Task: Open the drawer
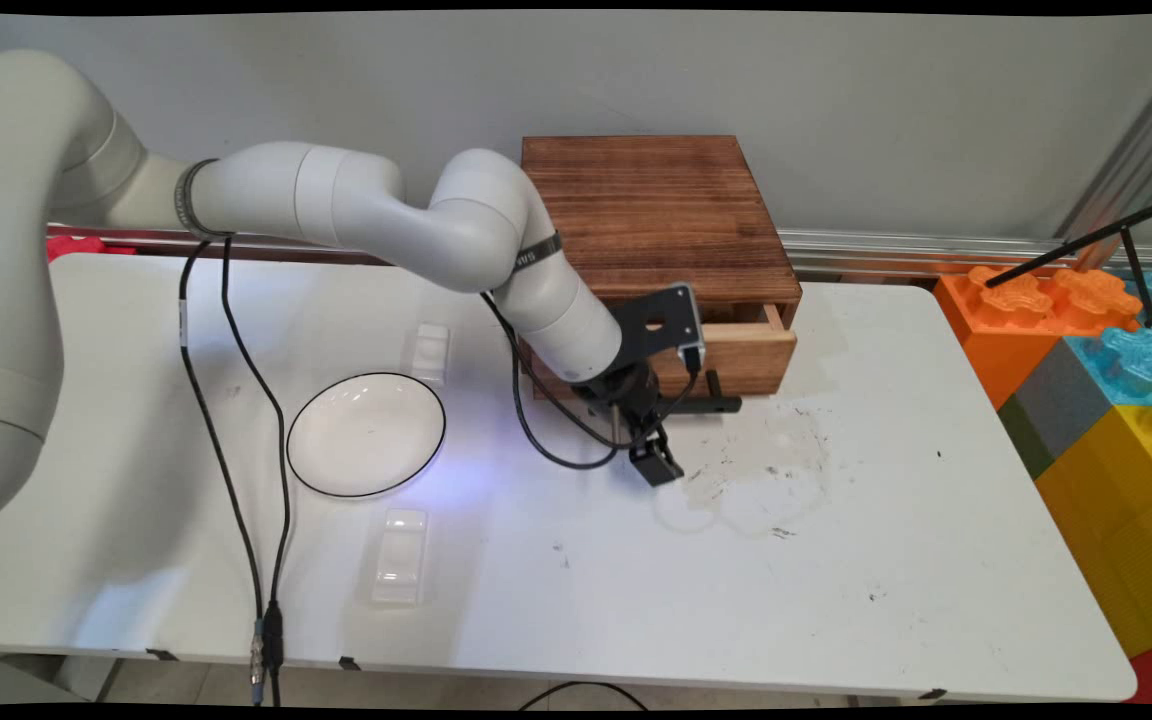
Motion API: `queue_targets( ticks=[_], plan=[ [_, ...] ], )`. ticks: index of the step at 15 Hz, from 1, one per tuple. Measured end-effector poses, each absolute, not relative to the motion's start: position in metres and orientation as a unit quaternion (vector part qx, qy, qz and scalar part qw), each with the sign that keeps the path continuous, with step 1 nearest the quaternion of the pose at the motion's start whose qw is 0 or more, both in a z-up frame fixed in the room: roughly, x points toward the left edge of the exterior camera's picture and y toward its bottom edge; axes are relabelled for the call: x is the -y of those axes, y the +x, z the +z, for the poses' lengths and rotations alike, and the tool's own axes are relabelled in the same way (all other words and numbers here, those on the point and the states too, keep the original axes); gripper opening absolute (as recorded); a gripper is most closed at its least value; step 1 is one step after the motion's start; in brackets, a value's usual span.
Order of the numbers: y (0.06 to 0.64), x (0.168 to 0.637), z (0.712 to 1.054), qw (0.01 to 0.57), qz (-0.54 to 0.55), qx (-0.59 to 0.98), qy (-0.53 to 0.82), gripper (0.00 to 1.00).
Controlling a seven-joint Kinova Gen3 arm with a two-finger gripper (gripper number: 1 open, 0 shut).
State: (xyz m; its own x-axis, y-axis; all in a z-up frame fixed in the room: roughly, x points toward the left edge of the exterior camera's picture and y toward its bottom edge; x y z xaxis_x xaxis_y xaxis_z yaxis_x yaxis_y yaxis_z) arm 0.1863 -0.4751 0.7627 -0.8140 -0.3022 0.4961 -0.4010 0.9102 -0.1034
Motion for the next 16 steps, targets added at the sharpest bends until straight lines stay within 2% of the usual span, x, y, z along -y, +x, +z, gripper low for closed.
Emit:
queue_targets(
  ticks=[16],
  plan=[
    [0.154, 0.398, 0.764, 0.265, 0.059, 0.946, 0.177, 1.00]
  ],
)
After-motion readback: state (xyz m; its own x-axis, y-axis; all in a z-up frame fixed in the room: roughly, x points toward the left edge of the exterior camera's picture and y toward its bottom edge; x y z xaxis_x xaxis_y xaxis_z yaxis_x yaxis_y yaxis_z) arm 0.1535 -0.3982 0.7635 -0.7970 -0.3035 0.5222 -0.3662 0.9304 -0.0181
